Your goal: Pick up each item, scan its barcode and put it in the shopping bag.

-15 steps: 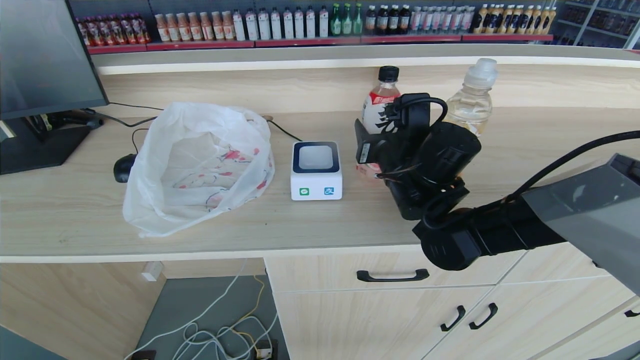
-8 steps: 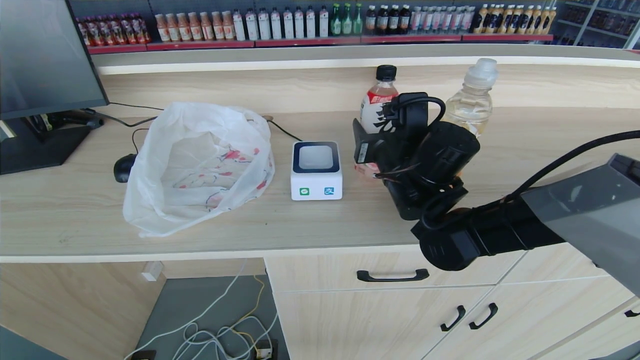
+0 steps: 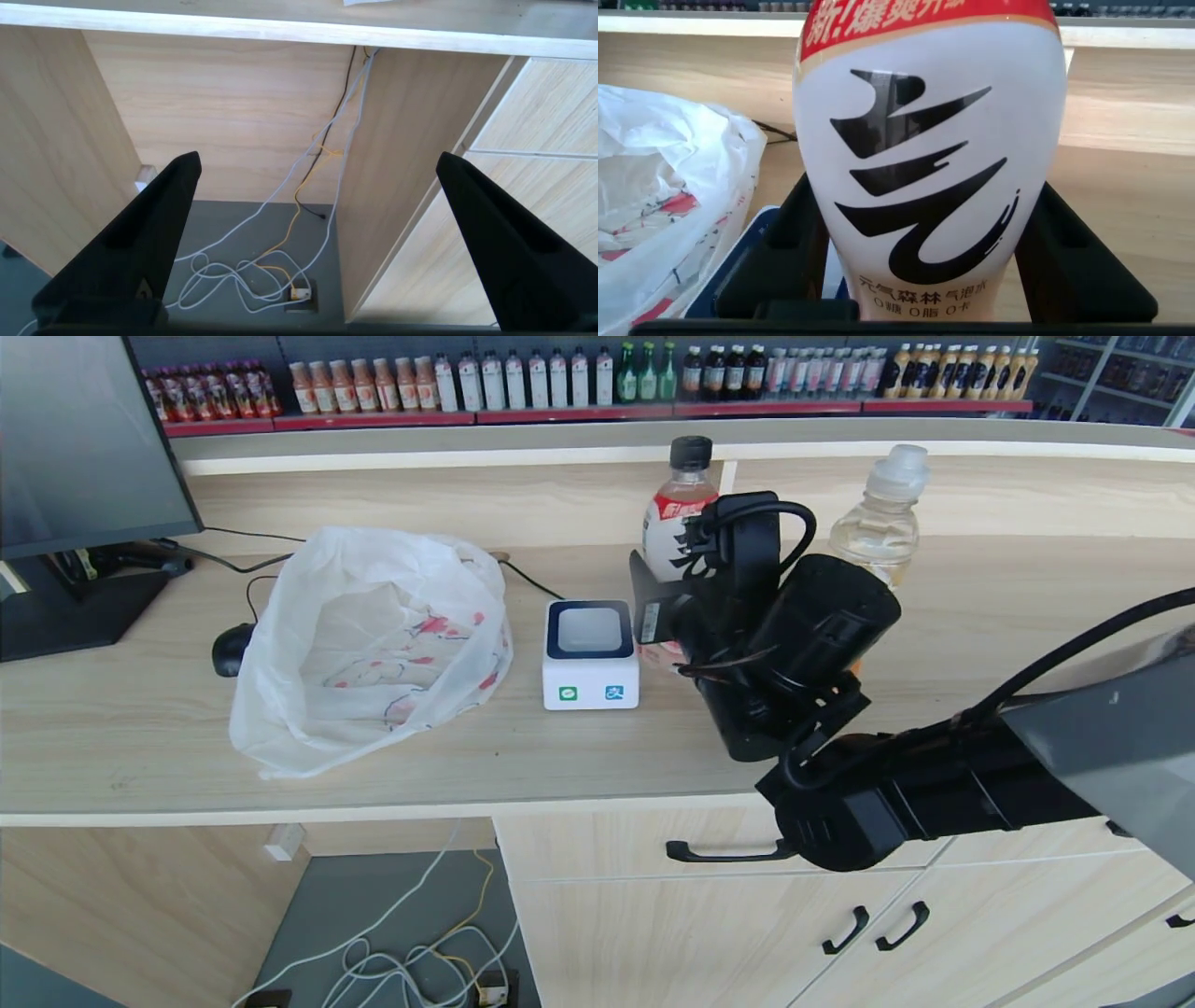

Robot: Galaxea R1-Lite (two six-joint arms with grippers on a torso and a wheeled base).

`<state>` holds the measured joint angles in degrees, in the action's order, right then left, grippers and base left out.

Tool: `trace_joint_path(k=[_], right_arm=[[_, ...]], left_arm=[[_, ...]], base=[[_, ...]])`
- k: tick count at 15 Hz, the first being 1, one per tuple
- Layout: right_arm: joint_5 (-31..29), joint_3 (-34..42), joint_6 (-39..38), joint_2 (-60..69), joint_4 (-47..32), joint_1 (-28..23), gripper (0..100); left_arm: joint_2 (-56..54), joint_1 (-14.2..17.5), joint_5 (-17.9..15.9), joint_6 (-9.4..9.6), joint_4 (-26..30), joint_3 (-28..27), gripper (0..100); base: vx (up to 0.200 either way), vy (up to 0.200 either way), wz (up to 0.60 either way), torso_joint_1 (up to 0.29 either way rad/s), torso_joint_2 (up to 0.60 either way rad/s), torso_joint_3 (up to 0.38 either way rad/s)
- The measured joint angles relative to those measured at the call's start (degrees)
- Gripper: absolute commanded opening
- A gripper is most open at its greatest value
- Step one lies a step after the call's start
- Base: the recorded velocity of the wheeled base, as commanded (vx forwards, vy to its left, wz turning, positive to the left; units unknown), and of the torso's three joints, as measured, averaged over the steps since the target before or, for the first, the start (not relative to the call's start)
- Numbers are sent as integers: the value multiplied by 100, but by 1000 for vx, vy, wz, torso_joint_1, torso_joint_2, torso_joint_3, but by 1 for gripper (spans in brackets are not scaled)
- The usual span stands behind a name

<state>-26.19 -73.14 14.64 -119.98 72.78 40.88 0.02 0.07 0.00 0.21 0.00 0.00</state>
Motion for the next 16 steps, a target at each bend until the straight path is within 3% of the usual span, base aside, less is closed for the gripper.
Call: trace_joint_path(k=[7, 16], right_arm=[[-499, 1039, 143, 361, 998, 595, 0], [-329, 3227, -83, 1915, 1054, 636, 0]], left_arm=[[0, 0, 0, 1, 0, 0, 100], [0, 0, 2, 1, 0, 0, 100]], base=[[0, 0, 0, 0, 0, 0], [0, 0, 0, 0, 0, 0]])
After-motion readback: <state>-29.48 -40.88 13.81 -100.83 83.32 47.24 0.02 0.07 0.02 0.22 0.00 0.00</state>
